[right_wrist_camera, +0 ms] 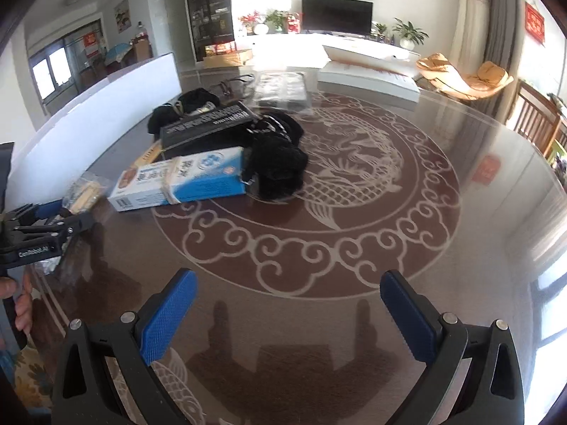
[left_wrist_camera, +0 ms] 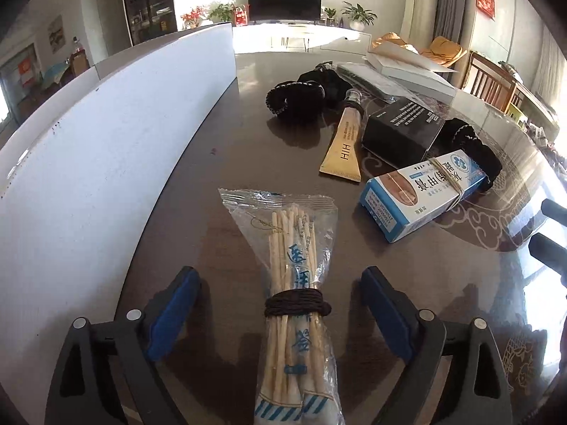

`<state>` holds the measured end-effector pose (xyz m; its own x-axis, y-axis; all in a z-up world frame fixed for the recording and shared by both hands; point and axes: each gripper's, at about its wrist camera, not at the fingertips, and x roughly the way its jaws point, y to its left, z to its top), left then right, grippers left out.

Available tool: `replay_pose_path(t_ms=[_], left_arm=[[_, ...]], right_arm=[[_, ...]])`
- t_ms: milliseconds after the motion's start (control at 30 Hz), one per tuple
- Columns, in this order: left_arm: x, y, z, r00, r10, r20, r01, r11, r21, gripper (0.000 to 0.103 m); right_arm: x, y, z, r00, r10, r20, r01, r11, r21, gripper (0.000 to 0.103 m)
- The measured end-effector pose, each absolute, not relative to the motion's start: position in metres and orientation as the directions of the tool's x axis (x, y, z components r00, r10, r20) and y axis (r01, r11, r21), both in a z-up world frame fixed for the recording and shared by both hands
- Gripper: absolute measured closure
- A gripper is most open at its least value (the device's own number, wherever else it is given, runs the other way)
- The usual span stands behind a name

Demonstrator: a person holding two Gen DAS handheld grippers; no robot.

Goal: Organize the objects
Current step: 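Lift the swab bag with the left tool while the right tool grasps the blue-white ointment box, then carry the swab bag and ointment box into the white box and release both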

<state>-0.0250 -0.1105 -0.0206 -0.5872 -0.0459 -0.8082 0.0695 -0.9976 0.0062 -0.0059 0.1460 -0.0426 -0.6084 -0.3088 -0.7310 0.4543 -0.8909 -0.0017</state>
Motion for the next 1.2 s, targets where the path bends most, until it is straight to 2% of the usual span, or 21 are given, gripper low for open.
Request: replay_pose_path(t_ms=[67,133,233,367,467,500,533,567,600,700,767,867,967,1033,1067,1100,1200], left_arm=[[-0.025,-0.111,-0.021,-0.584,-0.035,-0.811,0.059,-0.998,0.001,0.005],[-0.025,-0.11,-0.02,-0.584,-0.035,-0.811,0.059,-0.998,0.001,0.005],[-0.025,-0.109,-0.02,-0.584,-0.035,-0.811,0.059,-0.998,0.0,0.005],[-0.025,-0.109,-0.02,-0.584,-0.035,-0.811,0.059,-0.998,0.001,0.005],[-0.024,-0.109,-0.02,-0.584,-0.028,-0.811,0.053,-0.999,-0.004,0.005],[-0.024,-0.109,-0.019,-0.584,-0.028,-0.812,0.053,-0.999,-0.003,0.005],[-0.024,-0.109,-0.019,-0.584,-0.028,-0.811,0.053,-0.999,-0.004,0.005],[-0.023,-0.109,-0.019,-0.585,-0.026,-0.811,0.053,-0.999,-0.006,0.005],[-0.023,-0.109,-0.019,-0.586,-0.024,-0.81,0.053,-0.999,-0.009,0.005],[-0.023,-0.11,-0.019,-0.589,-0.017,-0.808,0.055,-0.998,-0.019,0.005],[-0.023,-0.109,-0.02,-0.588,-0.02,-0.808,0.054,-0.998,-0.015,0.004],[-0.024,-0.106,-0.021,-0.576,-0.026,-0.817,0.042,-0.999,0.002,0.0],[-0.025,-0.107,-0.02,-0.568,-0.014,-0.823,0.024,-1.0,0.0,0.0],[-0.026,-0.108,-0.02,-0.548,0.005,-0.837,-0.012,-1.0,0.002,0.0],[-0.027,-0.109,-0.02,-0.531,0.017,-0.847,-0.034,-0.999,0.001,0.0],[-0.028,-0.109,-0.019,-0.512,0.025,-0.859,-0.052,-0.999,0.002,0.0],[-0.03,-0.114,-0.019,-0.473,0.031,-0.88,-0.069,-0.998,0.002,0.0]], right_arm=[[-0.021,0.112,-0.028,-0.539,-0.412,-0.735,0.613,-0.79,-0.006,0.0],[-0.042,0.076,-0.025,-0.422,-0.45,-0.787,0.741,-0.672,-0.013,0.0],[-0.072,0.032,-0.042,-0.279,-0.33,-0.902,0.847,-0.527,-0.069,0.0],[-0.094,0.004,-0.061,-0.281,-0.19,-0.941,0.877,-0.45,-0.171,0.0],[-0.105,-0.001,-0.071,-0.189,-0.189,-0.963,0.876,-0.475,-0.079,0.002],[-0.105,-0.001,-0.075,-0.15,-0.196,-0.969,0.874,-0.484,-0.038,0.013],[-0.103,0.001,-0.075,-0.132,-0.223,-0.966,0.865,-0.502,-0.002,0.014],[-0.1,0.003,-0.074,-0.147,-0.231,-0.962,0.855,-0.518,-0.006,0.02],[-0.095,0.007,-0.072,-0.161,-0.242,-0.957,0.842,-0.539,-0.006,0.03],[-0.075,0.024,-0.07,-0.209,-0.25,-0.945,0.763,-0.646,0.002,0.053],[-0.059,0.042,-0.07,-0.223,-0.255,-0.941,0.678,-0.734,0.038,0.057],[-0.03,0.065,-0.07,-0.228,-0.266,-0.937,0.578,-0.811,0.09,0.057],[-0.012,0.073,-0.073,-0.263,-0.249,-0.932,0.544,-0.836,0.07,0.057],[-0.01,0.071,-0.075,-0.259,-0.256,-0.931,0.561,-0.825,0.071,0.044],[-0.011,0.07,-0.078,-0.244,-0.254,-0.936,0.569,-0.819,0.074,0.026],[-0.013,0.069,-0.078,-0.243,-0.251,-0.937,0.576,-0.814,0.069,0.023],[-0.013,0.064,-0.08,-0.242,-0.222,-0.945,0.623,-0.782,0.024,0.026]])
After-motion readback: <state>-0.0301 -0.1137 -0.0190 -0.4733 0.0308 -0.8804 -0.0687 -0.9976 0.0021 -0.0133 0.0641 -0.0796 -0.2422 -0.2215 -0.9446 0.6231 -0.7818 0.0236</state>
